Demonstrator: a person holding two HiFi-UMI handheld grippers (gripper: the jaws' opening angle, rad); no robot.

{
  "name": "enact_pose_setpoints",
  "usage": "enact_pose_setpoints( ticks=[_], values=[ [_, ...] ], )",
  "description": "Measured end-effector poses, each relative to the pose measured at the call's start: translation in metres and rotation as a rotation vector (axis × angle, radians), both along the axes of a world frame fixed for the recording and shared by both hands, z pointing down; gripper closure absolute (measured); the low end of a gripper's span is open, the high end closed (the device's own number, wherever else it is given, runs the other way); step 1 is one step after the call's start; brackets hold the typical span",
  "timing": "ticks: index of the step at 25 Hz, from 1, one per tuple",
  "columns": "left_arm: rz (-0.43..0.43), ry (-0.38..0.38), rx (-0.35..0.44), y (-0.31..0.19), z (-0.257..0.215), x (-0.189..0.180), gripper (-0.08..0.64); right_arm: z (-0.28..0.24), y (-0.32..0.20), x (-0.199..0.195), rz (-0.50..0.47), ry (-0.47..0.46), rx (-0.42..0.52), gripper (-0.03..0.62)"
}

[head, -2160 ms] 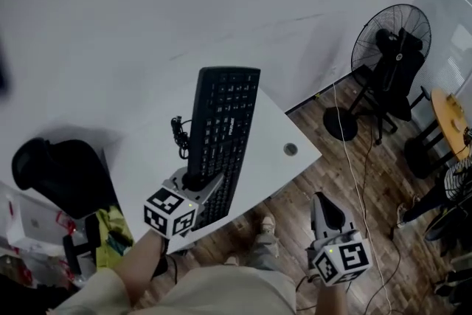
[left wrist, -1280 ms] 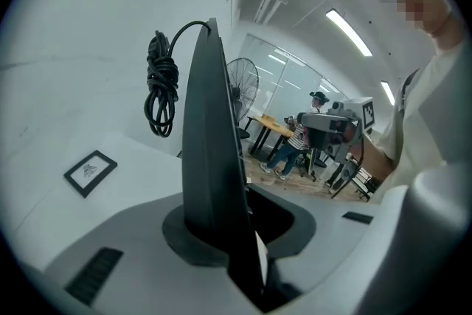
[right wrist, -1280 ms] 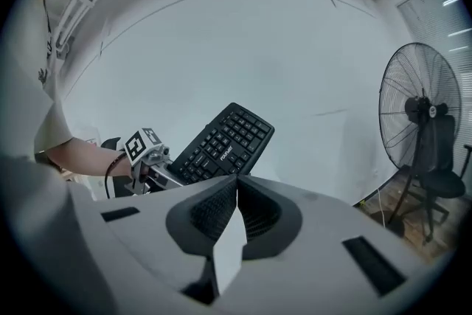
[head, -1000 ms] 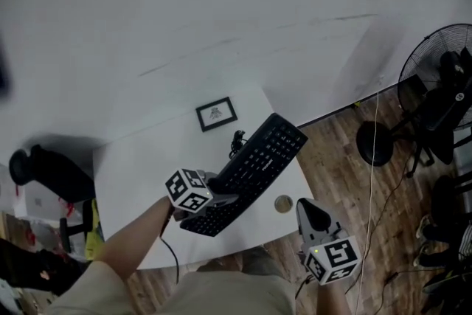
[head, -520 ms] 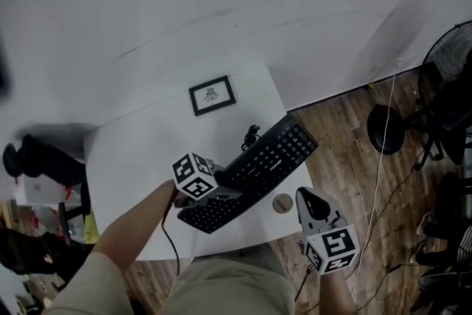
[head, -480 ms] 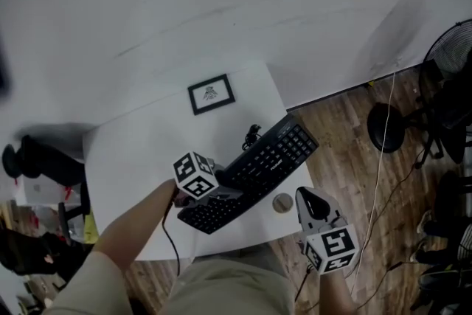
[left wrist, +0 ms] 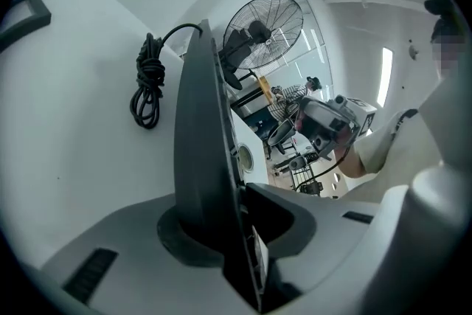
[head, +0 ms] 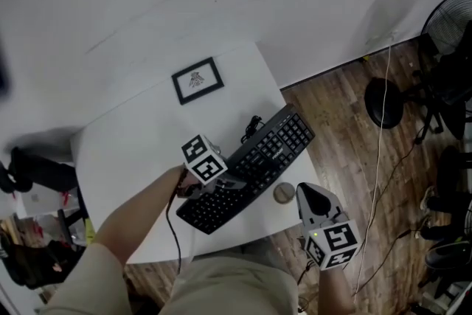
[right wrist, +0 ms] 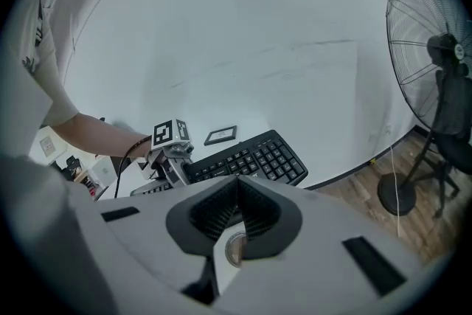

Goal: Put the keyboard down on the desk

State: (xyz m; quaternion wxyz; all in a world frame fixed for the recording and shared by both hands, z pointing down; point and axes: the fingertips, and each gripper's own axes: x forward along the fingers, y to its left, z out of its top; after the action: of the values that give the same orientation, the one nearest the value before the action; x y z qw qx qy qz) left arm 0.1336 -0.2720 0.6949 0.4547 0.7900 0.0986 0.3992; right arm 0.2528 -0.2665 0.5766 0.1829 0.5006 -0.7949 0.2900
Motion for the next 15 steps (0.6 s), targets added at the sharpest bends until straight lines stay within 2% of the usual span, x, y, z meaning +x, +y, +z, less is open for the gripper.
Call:
enact_pose_setpoints(
  ticks=[2,4,7,9,12,15],
  values=[
    [0.02,-0.003,-0.003,0.003,0.003,0.002,0.46,0.004,0.003,0.0,0.016,-0.006,-0.009,0.566],
    [0.04,-0.025,0.031,0.002,0.008,0.003,0.431,0.009,0.006,0.001,0.027,-0.009,-0.015,0.566],
    [0.071,-0.067,0.103,-0.002,0.016,0.003,0.373,0.013,0.01,0.002,0.043,-0.015,-0.019,0.566],
    [0.093,-0.07,0.164,-0.004,0.018,0.004,0.33,0.015,0.014,0.002,0.054,-0.018,-0.022,0.566],
    [0.117,-0.065,0.244,-0.008,0.02,0.004,0.303,0.02,0.014,0.002,0.061,-0.019,-0.032,0.566],
    [0.114,-0.092,0.331,-0.012,0.022,0.003,0.264,0.026,0.016,0.002,0.063,-0.023,-0.044,0.566]
  ],
)
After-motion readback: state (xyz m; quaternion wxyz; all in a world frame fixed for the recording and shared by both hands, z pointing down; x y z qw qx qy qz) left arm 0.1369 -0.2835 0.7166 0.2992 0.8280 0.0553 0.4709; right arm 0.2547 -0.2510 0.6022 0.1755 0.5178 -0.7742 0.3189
